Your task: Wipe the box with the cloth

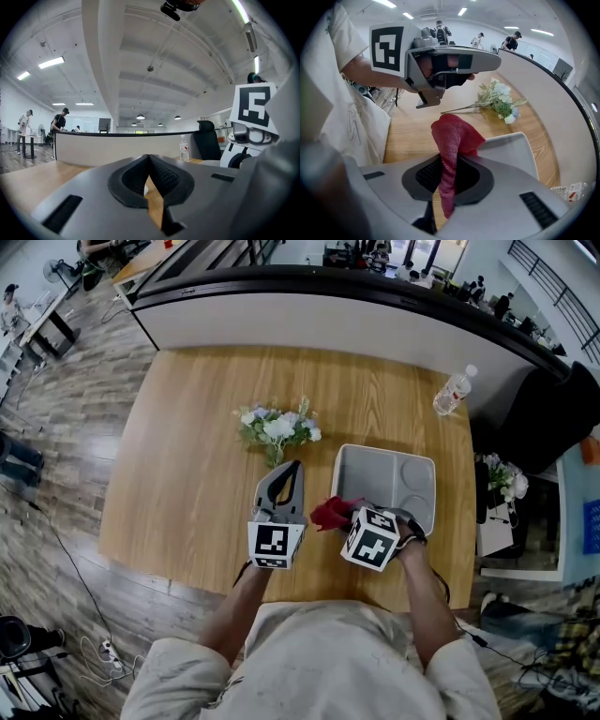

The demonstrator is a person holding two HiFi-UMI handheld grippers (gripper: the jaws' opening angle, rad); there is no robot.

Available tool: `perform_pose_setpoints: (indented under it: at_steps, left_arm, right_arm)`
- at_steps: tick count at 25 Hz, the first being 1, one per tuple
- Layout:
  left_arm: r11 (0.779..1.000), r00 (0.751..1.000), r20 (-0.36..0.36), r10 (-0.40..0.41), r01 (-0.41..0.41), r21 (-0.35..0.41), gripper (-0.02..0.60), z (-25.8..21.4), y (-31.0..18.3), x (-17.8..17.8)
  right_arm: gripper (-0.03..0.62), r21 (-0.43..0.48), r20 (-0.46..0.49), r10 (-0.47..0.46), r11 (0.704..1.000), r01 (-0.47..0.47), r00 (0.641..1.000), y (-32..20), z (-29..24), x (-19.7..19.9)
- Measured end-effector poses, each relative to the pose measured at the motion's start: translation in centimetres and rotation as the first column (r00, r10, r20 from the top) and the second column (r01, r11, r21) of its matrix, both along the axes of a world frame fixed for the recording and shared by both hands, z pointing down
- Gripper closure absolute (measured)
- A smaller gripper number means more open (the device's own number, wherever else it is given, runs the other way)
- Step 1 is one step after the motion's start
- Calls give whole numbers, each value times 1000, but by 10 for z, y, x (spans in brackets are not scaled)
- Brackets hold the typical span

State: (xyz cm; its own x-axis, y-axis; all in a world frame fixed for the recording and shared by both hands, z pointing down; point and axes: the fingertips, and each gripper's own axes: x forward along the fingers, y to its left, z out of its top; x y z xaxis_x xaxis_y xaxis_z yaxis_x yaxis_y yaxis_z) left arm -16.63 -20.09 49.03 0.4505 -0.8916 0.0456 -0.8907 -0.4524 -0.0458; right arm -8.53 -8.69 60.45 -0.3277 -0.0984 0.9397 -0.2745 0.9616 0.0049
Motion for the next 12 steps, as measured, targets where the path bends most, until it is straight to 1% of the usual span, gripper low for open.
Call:
perform_pose_setpoints:
  at_steps: [5, 12]
  left_arm:
    - [1000, 1000, -3, 0, 0, -1, 568, -1, 0, 1]
    - [1000, 1000, -2, 3, -3, -6, 568, 1, 1, 1]
  right_arm:
    - [528, 12, -8, 2, 1000, -1, 1000, 5, -2, 0]
    - [528, -49, 21, 4, 999, -3, 1000, 17, -4, 0]
